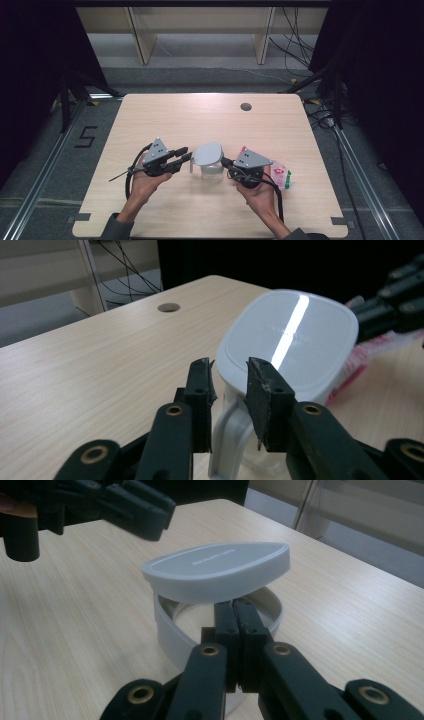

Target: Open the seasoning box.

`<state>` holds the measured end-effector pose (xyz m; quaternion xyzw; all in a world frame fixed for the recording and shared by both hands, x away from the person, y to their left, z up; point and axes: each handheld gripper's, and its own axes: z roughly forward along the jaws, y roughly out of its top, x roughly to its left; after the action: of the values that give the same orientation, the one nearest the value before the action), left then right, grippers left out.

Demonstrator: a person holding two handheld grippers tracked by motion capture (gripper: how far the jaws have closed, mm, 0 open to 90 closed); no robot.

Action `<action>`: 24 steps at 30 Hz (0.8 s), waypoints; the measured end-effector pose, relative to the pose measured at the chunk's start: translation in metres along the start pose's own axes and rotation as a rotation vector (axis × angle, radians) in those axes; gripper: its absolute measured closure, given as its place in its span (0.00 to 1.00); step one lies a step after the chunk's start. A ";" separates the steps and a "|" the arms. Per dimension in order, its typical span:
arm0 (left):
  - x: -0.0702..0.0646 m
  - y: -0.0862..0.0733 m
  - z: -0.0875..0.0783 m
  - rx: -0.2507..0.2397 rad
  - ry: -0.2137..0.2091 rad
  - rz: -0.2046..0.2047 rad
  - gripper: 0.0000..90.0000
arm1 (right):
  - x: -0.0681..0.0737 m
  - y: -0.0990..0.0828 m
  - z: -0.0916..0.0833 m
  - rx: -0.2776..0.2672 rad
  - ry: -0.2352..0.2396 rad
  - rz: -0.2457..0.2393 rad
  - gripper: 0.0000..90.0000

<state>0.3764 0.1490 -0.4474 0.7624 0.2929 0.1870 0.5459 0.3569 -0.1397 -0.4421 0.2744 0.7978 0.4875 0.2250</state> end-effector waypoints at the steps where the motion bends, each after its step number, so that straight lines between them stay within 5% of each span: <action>1: 0.000 -0.002 -0.001 0.001 -0.001 -0.003 0.75 | 0.000 0.001 0.001 -0.007 0.004 -0.012 1.00; 5: 0.000 -0.011 -0.006 0.023 -0.031 -0.027 0.65 | 0.001 0.005 0.001 -0.016 0.007 -0.023 1.00; 18: -0.004 -0.034 -0.028 0.053 0.022 -0.041 0.48 | 0.010 0.017 0.012 -0.025 0.026 -0.013 1.00; 24: -0.011 -0.040 -0.031 0.066 0.027 -0.040 0.45 | 0.012 0.022 0.017 -0.043 0.036 -0.045 1.00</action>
<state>0.3395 0.1730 -0.4745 0.7715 0.3214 0.1764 0.5199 0.3631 -0.1124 -0.4300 0.2426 0.7970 0.5043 0.2272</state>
